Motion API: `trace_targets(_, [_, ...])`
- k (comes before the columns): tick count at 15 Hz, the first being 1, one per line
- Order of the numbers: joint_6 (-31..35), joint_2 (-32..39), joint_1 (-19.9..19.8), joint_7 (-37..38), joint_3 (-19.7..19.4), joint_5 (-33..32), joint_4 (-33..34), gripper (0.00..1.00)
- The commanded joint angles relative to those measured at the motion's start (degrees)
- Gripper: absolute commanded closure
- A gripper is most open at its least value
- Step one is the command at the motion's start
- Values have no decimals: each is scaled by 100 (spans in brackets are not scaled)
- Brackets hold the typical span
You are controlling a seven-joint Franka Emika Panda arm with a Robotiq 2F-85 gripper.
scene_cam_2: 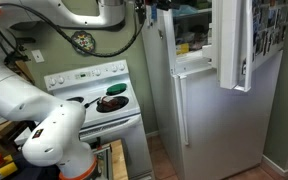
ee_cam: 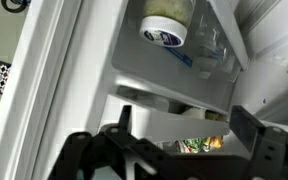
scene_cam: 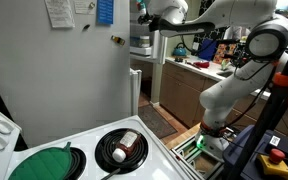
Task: Move the white and green pack to the bottom shelf on the fridge door.
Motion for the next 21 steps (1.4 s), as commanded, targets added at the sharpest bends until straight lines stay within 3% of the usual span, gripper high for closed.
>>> trace_targets(1, [80, 54, 10, 126, -47, -128, 44, 0])
trace_targets(5, [124, 108, -22, 211, -48, -178, 99, 0])
trace_targets(7, [246, 124, -328, 768, 96, -401, 257, 0])
trace_targets(10, [341, 144, -390, 1175, 85, -611, 493, 0])
trace_targets(15, [605, 319, -658, 2318, 150, -1542, 867, 0])
trace_targets(21, [100, 681, -473, 3997, 92, -2829, 1167, 0])
